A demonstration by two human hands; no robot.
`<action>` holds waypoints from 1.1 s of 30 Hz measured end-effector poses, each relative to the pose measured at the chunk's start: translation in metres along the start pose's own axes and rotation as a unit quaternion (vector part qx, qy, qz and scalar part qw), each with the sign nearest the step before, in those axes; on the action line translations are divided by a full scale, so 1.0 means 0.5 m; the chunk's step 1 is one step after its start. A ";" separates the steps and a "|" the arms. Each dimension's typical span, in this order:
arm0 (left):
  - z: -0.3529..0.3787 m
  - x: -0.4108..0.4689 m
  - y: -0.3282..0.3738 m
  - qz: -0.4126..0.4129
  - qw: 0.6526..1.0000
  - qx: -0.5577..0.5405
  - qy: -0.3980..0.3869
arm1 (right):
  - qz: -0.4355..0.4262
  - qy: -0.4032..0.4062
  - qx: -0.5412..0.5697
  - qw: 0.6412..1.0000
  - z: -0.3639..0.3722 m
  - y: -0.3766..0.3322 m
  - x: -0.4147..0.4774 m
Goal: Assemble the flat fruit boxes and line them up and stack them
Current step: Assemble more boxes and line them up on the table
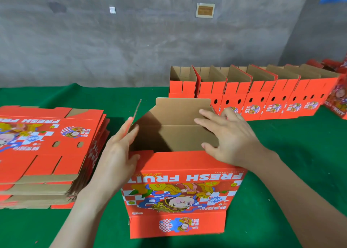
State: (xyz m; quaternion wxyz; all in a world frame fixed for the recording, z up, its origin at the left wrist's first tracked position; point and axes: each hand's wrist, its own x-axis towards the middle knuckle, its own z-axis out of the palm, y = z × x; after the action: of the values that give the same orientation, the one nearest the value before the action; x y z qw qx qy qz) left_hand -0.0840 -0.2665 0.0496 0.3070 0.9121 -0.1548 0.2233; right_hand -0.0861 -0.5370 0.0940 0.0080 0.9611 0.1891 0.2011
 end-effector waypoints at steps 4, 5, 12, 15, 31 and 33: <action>-0.013 0.003 0.001 0.057 0.997 0.002 -0.053 | 0.043 -0.106 -0.045 0.992 0.005 0.005 0.043; -0.016 0.004 0.003 0.076 0.995 -0.004 -0.068 | 0.049 -0.126 -0.044 0.990 0.006 0.007 0.048; -0.009 0.041 -0.013 0.024 0.993 -0.077 -0.083 | 0.057 -0.140 -0.013 0.988 0.021 0.013 0.046; 0.006 0.085 -0.021 0.019 0.994 0.054 -0.091 | 0.068 -0.125 0.005 0.990 0.029 0.020 0.040; 0.036 0.140 -0.035 -0.118 0.976 -0.022 -0.182 | 0.058 0.003 0.244 0.968 0.081 0.083 -0.027; 0.037 0.132 -0.039 -0.093 0.981 -0.078 -0.151 | 0.095 0.032 0.291 0.951 0.087 0.090 -0.025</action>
State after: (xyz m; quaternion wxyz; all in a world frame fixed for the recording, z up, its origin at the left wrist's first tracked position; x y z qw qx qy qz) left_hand -0.0140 -0.2725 0.0599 0.3697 0.9191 -0.1305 0.0404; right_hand -0.0637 -0.5809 0.0534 -0.2977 0.9281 0.1475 0.1681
